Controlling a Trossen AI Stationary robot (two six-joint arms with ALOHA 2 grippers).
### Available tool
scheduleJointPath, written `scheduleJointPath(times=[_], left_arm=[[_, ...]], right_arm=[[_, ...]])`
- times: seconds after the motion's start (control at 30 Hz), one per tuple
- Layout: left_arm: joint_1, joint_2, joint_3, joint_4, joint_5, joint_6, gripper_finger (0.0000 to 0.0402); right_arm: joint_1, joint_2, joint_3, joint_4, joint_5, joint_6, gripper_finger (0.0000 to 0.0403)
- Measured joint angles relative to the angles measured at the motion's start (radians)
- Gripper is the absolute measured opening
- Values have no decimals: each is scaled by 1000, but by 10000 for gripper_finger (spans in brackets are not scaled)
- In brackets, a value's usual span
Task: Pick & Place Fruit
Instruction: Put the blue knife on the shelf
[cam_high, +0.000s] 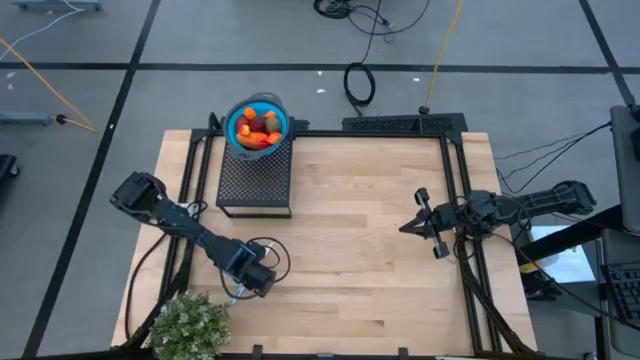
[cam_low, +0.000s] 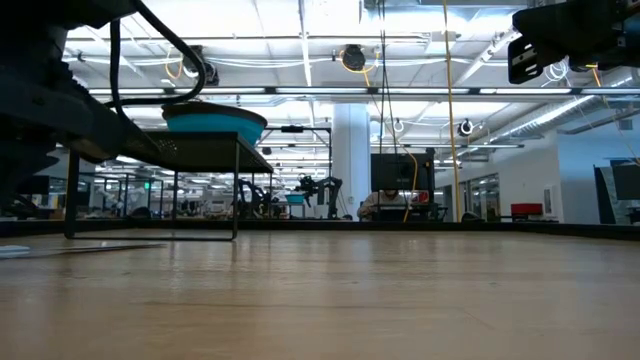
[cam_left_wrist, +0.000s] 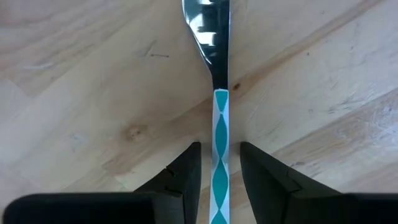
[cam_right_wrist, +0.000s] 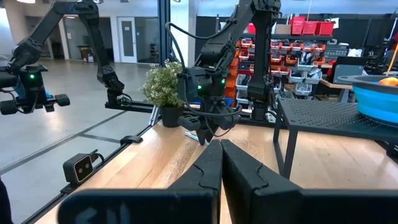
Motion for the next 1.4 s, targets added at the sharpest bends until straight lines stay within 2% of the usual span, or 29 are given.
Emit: scheduleJointPath(times=[0.3, 0.63, 0.87, 1.0, 1.1, 1.4], left_arm=[[11, 2, -1, 2, -2, 25, 108], [11, 3, -2, 32, -28, 17, 10], [11, 5, 8, 41, -58, 29, 19], [12, 1, 40, 41, -95, 120, 7], [14, -1, 75, 50, -126, 207, 19], [53, -5, 189, 121, -127, 567, 6]], right_arm=[[0, 0, 0, 4, 0, 0, 0], [0, 0, 0, 4, 0, 0, 0], [0, 0, 0, 4, 0, 0, 0], [0, 0, 0, 8, 0, 0, 0], [0, 0, 0, 20, 0, 0, 0], [0, 0, 0, 37, 1, -1, 0]])
